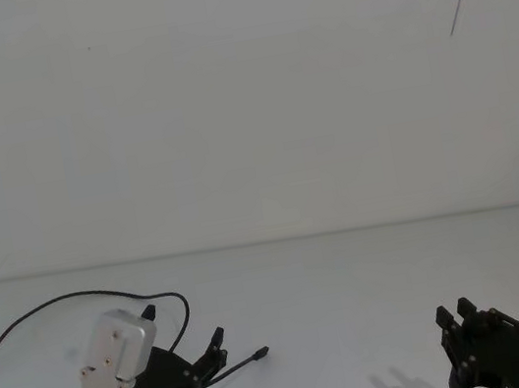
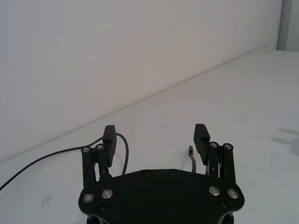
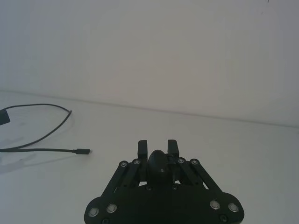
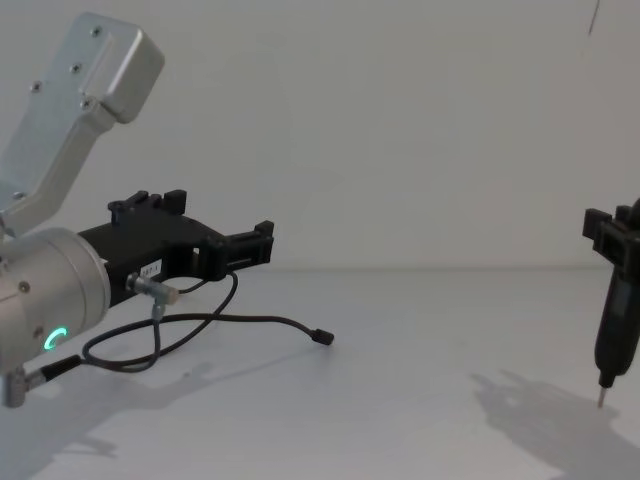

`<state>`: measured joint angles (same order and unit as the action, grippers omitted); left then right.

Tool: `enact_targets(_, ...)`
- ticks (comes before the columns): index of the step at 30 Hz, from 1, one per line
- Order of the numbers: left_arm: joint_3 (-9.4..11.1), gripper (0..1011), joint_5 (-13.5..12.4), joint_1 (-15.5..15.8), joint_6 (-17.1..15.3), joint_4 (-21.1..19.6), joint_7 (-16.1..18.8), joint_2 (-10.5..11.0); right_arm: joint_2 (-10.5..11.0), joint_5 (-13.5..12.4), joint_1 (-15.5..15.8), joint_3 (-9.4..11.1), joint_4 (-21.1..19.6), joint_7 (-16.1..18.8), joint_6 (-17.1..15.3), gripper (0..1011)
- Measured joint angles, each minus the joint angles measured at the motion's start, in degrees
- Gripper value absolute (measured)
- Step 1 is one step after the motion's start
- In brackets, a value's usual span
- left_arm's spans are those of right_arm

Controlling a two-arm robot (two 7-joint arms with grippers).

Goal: Pick up the data cable with the one hand.

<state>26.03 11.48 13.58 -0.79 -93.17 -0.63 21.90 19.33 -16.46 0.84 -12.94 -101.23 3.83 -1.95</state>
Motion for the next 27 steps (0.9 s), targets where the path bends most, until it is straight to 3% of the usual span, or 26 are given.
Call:
enact_targets(19,0.01,1001,0.00,0.14,0.00,0.04,-0.25,0.02,0.00,0.00,0.00,0.00,0.00,0.00,0.00,251)
enact_targets(27,0.58,1001,0.21,2.14,-0.33,0.83,-4.00,0.88,0.00,0.00,0.00,0.00,0.00,0.00,0.00,251)
